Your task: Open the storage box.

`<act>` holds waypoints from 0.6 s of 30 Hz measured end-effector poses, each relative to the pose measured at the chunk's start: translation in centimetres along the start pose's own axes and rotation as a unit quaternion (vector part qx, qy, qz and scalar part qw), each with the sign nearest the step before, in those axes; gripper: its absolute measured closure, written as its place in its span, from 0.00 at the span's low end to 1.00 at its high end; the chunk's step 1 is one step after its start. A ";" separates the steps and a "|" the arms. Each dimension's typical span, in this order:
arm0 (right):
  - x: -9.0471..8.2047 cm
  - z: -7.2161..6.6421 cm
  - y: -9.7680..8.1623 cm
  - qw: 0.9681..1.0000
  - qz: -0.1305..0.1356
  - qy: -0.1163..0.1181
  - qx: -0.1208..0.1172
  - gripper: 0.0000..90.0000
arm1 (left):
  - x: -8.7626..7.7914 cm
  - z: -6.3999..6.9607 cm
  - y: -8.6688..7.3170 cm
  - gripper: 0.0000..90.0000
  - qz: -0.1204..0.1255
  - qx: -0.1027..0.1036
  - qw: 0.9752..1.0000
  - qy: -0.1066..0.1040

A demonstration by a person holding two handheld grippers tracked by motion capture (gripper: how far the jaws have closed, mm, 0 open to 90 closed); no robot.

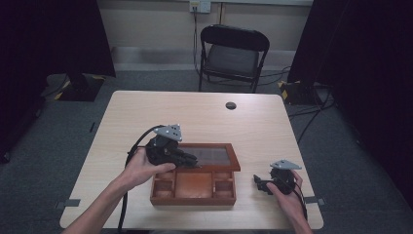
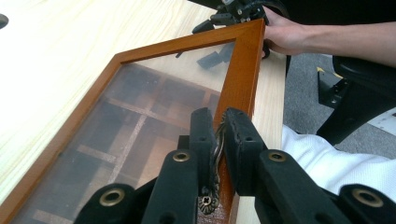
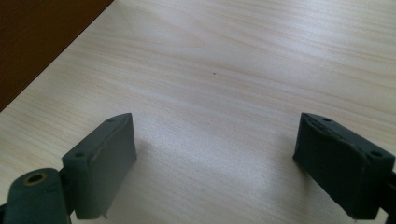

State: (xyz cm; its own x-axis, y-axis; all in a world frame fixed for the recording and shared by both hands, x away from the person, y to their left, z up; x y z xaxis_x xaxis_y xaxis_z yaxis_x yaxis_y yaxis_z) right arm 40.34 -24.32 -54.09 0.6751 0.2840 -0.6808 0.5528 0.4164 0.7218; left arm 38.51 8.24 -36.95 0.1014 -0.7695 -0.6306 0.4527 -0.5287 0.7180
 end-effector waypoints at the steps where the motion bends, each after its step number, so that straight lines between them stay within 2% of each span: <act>1: 0.0 0.0 0.0 1.000 0.000 0.000 0.000 0.13 | 0.0 0.0 0.1 0.91 0.000 0.001 1.000 0.000; 18: 0.0 0.0 0.0 1.000 0.000 0.000 0.000 0.13 | -0.7 -0.5 1.5 0.91 -0.001 0.003 1.000 0.011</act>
State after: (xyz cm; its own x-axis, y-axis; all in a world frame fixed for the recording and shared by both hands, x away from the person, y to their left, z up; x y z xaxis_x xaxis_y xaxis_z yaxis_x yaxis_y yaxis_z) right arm 40.34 -24.32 -54.09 0.6749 0.2842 -0.6810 0.5529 0.4163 0.7218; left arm 39.61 8.12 -35.58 0.1207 -0.7607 -0.6378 0.4477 -0.5318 0.7189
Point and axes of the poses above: each handheld gripper's, and its own axes: x roughly forward along the jaws, y roughly out of its top, z roughly to its right, the point moved 6 cm from there along x, roughly forward along the jaws, and after that the axes turned 9 degrees about -x, right-handed, at the moved point
